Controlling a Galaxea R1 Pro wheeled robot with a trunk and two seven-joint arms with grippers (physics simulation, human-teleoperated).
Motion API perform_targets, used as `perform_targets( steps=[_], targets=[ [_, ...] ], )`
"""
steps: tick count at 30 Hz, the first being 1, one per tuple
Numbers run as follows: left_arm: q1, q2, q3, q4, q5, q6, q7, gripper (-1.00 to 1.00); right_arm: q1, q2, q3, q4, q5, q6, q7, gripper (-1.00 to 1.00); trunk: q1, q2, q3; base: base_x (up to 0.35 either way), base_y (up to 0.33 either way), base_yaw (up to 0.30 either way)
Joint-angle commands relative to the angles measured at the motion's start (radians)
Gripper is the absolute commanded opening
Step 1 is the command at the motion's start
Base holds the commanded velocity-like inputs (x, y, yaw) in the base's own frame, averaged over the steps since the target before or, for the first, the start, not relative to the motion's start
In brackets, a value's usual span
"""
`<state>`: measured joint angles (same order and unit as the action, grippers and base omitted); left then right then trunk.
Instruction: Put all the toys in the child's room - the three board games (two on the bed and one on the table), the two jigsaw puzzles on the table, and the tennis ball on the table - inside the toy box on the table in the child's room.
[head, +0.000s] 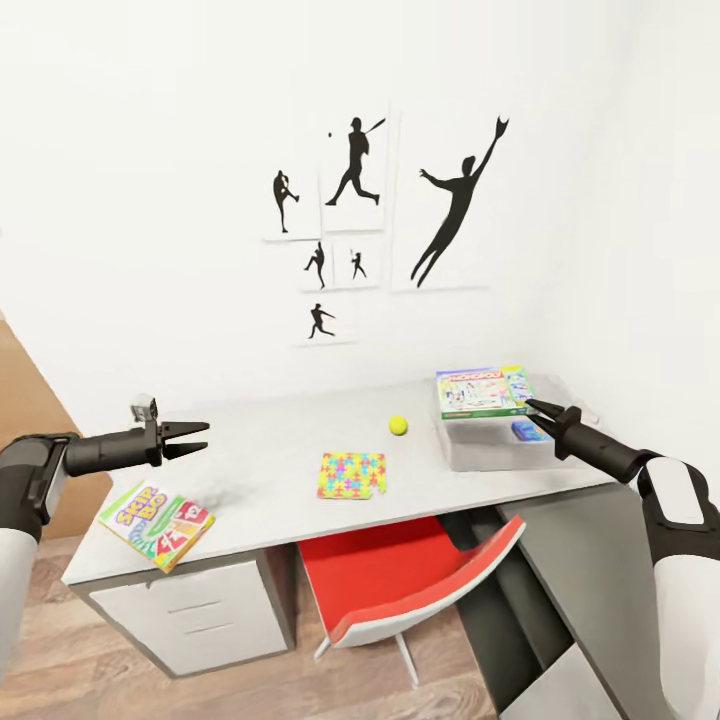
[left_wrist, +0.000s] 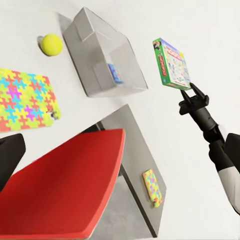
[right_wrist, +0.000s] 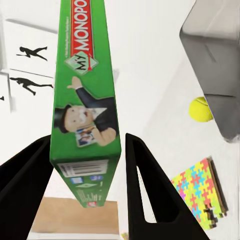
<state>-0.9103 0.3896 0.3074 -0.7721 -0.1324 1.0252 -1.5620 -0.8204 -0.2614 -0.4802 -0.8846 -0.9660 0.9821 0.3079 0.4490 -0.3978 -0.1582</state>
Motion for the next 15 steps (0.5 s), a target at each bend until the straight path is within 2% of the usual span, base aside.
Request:
perform_targets(
  steps=[1,9,15],
  targets=[
    [-0.001,0.0,0.002,-0.001,-0.01,0.01,-0.009,1.0,-0.002,0.001,-0.003,0.001,0.001,0.006,0.01,-1.0,0.001,-0.002,-0.002,0.198,-0.01,-0.279],
    [-0.001,-0.001,0.002,-0.001,-0.012,0.01,-0.009,1.0,-0.002,0.001,-0.003,0.003,0.0,0.006,0.01,-1.0,0.001,-0.002,-0.002,0.105,0.009,-0.279],
    [-0.001,0.0,0.002,-0.001,-0.012,0.01,-0.009,1.0,-0.002,0.005,-0.003,0.003,0.0,-0.002,0.01,-1.0,0.001,-0.002,-0.002,0.227,0.146,-0.279]
  ],
)
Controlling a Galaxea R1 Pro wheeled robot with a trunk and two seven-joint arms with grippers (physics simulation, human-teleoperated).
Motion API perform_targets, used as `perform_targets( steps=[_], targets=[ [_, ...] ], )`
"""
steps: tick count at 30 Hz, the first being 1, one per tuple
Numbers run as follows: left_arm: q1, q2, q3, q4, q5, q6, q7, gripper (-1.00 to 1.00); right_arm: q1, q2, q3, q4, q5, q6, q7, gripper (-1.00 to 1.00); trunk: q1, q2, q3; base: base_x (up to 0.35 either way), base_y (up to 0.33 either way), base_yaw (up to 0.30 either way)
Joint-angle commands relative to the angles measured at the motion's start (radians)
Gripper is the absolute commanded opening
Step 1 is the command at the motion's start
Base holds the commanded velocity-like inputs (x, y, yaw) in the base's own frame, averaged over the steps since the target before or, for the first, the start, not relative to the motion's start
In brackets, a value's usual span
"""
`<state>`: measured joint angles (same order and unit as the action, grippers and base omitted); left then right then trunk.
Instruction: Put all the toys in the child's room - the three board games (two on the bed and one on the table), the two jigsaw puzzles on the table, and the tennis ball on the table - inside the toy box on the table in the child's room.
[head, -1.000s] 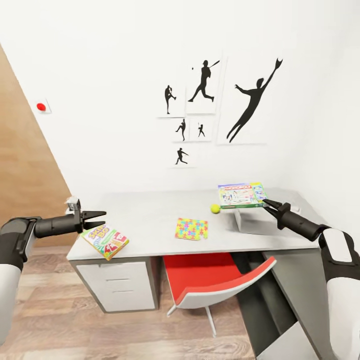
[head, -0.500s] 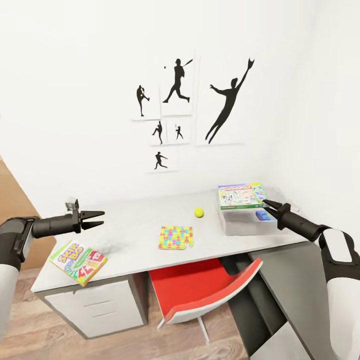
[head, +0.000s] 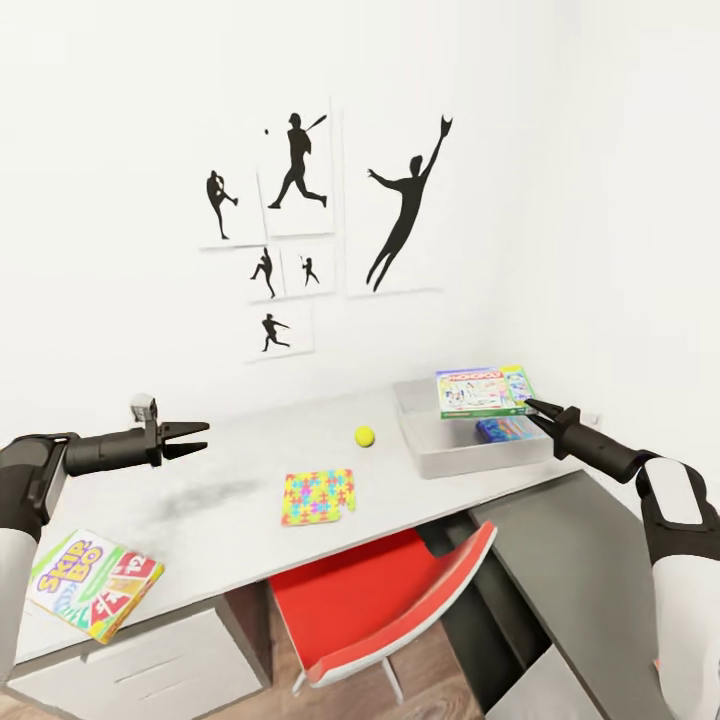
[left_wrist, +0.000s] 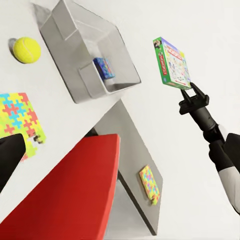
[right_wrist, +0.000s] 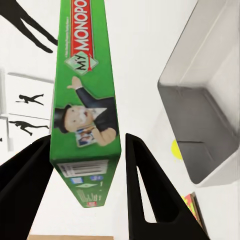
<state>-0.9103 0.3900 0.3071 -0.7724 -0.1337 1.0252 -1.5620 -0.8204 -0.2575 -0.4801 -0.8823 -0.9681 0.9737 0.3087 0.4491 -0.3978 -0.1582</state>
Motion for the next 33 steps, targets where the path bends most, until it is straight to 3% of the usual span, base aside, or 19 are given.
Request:
perform_targets(
  steps=[1,8,33],
  targets=[
    [-0.001,0.0,0.003,-0.001,-0.01,0.011,-0.009,1.0,-0.002,0.001,-0.003,0.0,0.002,0.004,0.009,-1.0,0.001,-0.002,-0.002,0.136,0.246,-0.273],
    [0.0,0.001,0.001,-0.001,-0.009,0.011,-0.009,1.0,-0.002,0.0,-0.002,0.0,0.007,0.009,0.009,-1.0,0.001,-0.002,-0.002,0.088,0.134,-0.156],
    [0.001,0.001,0.001,0.003,-0.009,0.012,-0.009,1.0,-0.003,0.008,0.004,0.0,0.012,0.007,0.006,-1.0,0.001,-0.002,-0.002,0.067,0.037,-0.003]
  ],
)
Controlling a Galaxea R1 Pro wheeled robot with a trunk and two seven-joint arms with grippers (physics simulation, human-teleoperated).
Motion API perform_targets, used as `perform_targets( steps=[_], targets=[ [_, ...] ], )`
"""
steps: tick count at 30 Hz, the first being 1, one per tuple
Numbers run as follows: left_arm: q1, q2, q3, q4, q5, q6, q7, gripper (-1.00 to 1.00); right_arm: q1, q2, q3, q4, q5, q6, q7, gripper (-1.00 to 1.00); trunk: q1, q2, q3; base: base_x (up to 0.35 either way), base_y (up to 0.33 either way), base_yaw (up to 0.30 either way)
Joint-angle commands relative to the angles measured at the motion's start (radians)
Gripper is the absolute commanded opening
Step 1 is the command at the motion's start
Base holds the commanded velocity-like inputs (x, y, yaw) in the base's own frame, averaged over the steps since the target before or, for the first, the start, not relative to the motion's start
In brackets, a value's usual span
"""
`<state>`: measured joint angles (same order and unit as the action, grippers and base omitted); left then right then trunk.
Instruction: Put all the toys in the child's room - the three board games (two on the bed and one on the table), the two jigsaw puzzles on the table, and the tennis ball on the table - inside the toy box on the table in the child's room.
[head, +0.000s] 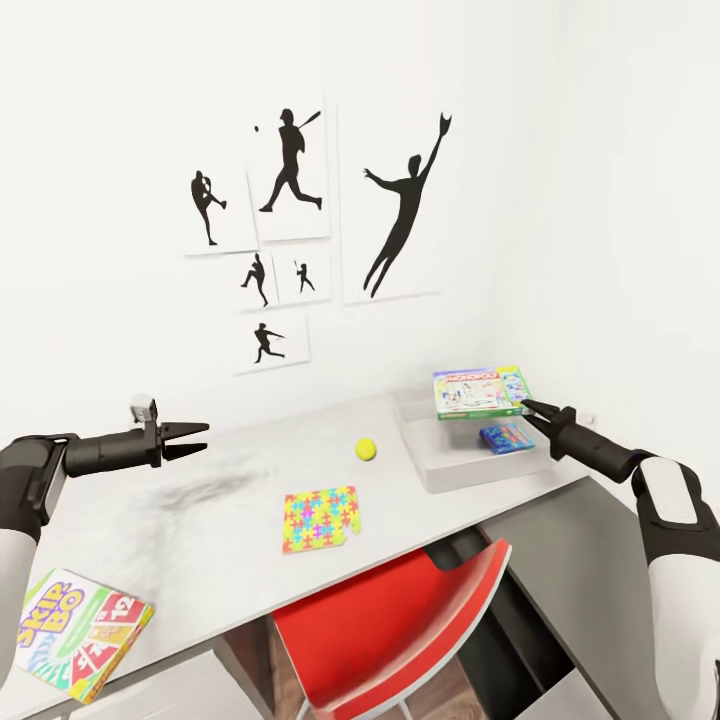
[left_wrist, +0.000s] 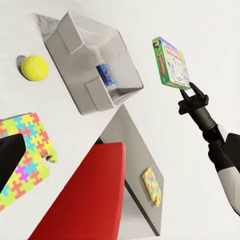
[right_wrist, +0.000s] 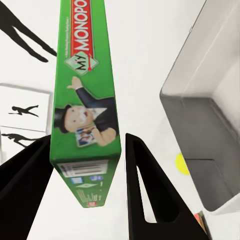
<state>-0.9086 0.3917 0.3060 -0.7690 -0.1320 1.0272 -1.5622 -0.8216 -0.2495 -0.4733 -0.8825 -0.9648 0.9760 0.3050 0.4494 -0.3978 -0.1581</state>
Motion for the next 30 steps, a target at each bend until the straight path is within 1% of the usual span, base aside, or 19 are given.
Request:
perform_targets(
  steps=[1,2,5,7,8,15,21,30],
  targets=[
    [-0.001,0.0,0.002,-0.001,-0.011,0.01,-0.009,1.0,-0.002,-0.001,-0.003,0.003,0.009,0.007,0.003,-1.0,0.001,-0.002,-0.002,0.005,0.004,0.0],
    [-0.001,0.0,0.002,0.0,-0.011,0.01,-0.009,1.0,-0.003,0.0,-0.003,0.006,0.009,0.009,-0.013,-1.0,0.001,-0.002,-0.002,0.003,0.002,0.0],
    [-0.001,0.0,0.002,0.0,-0.011,0.01,-0.009,1.0,-0.007,-0.001,-0.004,0.015,0.002,0.015,-0.141,-1.0,0.001,-0.002,-0.002,0.001,0.001,0.0],
    [-0.001,0.0,0.002,0.0,-0.011,0.01,-0.009,1.0,-0.011,-0.002,-0.006,0.017,-0.003,0.017,-0.194,-1.0,0.001,-0.002,-0.002,0.0,0.0,0.0],
    [-0.001,0.0,0.002,0.0,-0.011,0.01,-0.009,1.0,-0.013,-0.003,-0.006,0.017,-0.003,0.017,-0.204,-1.0,0.001,-0.002,-0.002,0.0,0.0,0.0],
    [-0.001,0.0,0.002,-0.001,-0.011,0.01,-0.009,1.0,-0.016,-0.004,-0.005,0.016,-0.003,0.019,-0.224,-1.0,0.001,-0.002,-0.002,0.0,0.0,0.0],
    [-0.001,0.0,0.002,0.0,-0.011,0.01,-0.009,1.0,-0.026,0.005,-0.004,0.013,-0.002,0.018,-0.227,-1.0,0.001,-0.002,-0.002,0.003,0.0,0.0],
    [-0.001,-0.001,0.002,0.0,-0.011,0.01,-0.009,1.0,-0.03,0.007,-0.004,0.013,-0.002,0.019,-0.227,-1.0,0.001,-0.002,-0.002,0.115,0.0,0.0]
  ],
)
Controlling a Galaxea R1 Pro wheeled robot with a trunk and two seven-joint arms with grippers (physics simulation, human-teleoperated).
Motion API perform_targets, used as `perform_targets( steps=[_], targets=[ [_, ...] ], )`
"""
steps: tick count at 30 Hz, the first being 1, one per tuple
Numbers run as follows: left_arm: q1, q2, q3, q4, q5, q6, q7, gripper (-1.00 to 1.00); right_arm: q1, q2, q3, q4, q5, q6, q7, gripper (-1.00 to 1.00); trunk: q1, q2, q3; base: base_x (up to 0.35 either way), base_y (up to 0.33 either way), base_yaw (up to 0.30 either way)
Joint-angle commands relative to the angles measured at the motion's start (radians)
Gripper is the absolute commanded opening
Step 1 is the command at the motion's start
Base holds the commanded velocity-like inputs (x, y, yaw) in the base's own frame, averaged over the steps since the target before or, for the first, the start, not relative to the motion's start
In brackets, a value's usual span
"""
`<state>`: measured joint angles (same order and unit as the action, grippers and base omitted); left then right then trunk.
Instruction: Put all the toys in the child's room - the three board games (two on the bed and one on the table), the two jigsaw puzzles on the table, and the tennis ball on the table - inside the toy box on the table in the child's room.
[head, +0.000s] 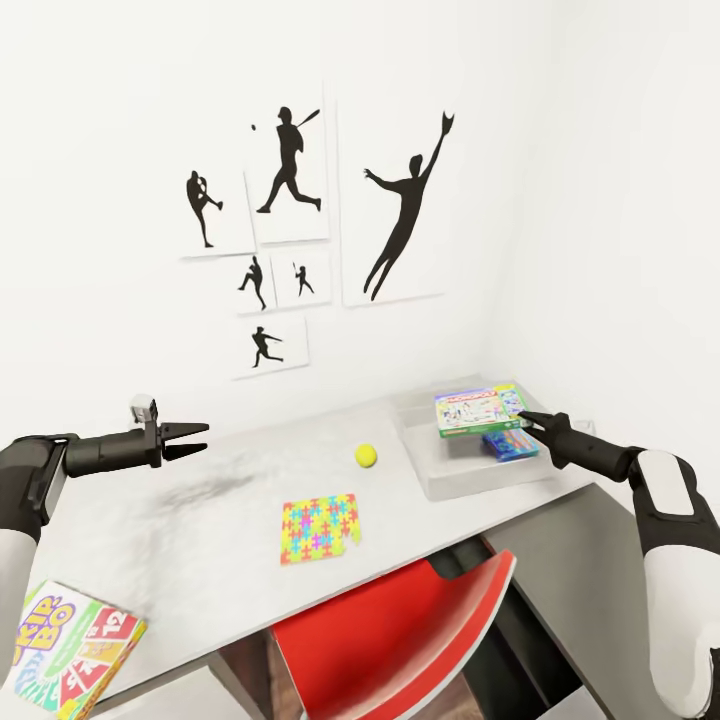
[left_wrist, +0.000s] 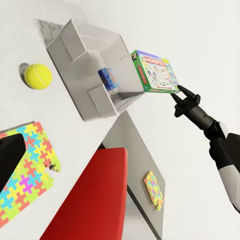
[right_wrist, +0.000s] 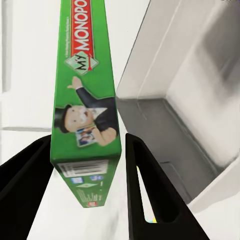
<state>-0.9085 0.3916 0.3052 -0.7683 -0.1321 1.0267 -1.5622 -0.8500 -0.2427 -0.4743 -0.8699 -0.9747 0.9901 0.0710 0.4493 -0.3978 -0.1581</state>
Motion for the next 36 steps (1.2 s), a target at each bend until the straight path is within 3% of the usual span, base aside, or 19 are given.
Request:
perform_targets(
  steps=[1,24,36],
  targets=[
    [-0.001,0.0,0.003,-0.001,-0.011,0.01,-0.009,1.0,-0.001,0.0,-0.003,0.0,0.007,0.005,0.007,-1.0,0.001,-0.002,-0.002,0.073,0.0,0.0],
    [-0.001,-0.002,0.0,-0.001,-0.012,0.01,-0.009,1.0,0.0,-0.001,-0.003,0.0,0.007,0.008,0.009,-1.0,0.001,-0.002,-0.002,0.209,-0.023,0.0],
    [-0.001,-0.002,0.001,0.0,-0.012,0.01,-0.009,1.0,0.0,0.0,-0.001,0.0,0.009,0.008,0.008,-1.0,0.001,-0.002,-0.002,0.016,-0.015,0.0]
  ],
)
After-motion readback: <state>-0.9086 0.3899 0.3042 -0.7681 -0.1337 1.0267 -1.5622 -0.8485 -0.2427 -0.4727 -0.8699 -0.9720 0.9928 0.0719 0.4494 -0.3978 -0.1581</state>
